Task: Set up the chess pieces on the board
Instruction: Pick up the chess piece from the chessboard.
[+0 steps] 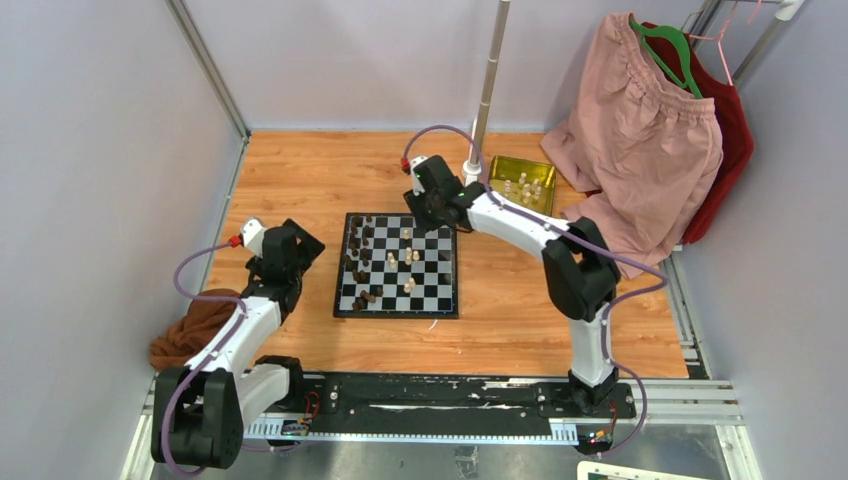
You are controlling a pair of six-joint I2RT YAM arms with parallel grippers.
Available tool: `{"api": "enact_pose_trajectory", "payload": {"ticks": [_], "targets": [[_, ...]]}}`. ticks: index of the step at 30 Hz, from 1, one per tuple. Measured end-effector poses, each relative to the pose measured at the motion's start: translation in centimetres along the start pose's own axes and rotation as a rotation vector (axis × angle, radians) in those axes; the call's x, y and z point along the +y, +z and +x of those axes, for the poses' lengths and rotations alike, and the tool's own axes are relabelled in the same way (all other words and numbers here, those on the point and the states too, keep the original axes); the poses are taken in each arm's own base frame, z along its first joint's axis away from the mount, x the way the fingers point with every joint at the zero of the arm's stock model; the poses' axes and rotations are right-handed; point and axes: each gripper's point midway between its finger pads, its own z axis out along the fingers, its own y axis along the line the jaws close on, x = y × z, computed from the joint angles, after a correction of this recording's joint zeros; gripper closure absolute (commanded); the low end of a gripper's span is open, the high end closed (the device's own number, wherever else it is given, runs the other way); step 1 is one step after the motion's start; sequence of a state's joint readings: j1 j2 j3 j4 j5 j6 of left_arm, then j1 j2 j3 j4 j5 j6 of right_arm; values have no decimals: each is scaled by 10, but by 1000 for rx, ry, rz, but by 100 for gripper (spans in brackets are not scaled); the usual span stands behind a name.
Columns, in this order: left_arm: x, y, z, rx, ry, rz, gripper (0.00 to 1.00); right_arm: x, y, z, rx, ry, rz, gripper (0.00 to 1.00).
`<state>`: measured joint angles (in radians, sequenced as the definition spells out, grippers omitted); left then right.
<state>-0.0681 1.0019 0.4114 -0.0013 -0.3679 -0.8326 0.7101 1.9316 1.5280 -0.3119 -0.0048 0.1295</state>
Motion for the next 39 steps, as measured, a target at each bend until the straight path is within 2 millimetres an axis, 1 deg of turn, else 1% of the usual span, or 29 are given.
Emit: {"api": "enact_pose_trajectory", "payload": {"ticks": [3,5,8,11,18,33,39], "targets": [[1,0,1,3,8,-1,0,8,22,-1,23,-40,2,59],[0,0,1,3,9,0,0,10,34,6,54,-61,8,59],[0,0,0,1,8,1,0,11,46,15,93,-84,17,59],[-2,1,-1,-4,5,7,0,14,53,13,100,-104,16,59],[-4,1,-3,-13,-1,16,0,29,52,2,75,-137,-1,58],[-6,1,-3,-12,-6,23,0,47,49,10,96,-194,-11,58],[-6,1,-3,-11,-12,24,0,50,49,10,96,-201,-14,59]]}}
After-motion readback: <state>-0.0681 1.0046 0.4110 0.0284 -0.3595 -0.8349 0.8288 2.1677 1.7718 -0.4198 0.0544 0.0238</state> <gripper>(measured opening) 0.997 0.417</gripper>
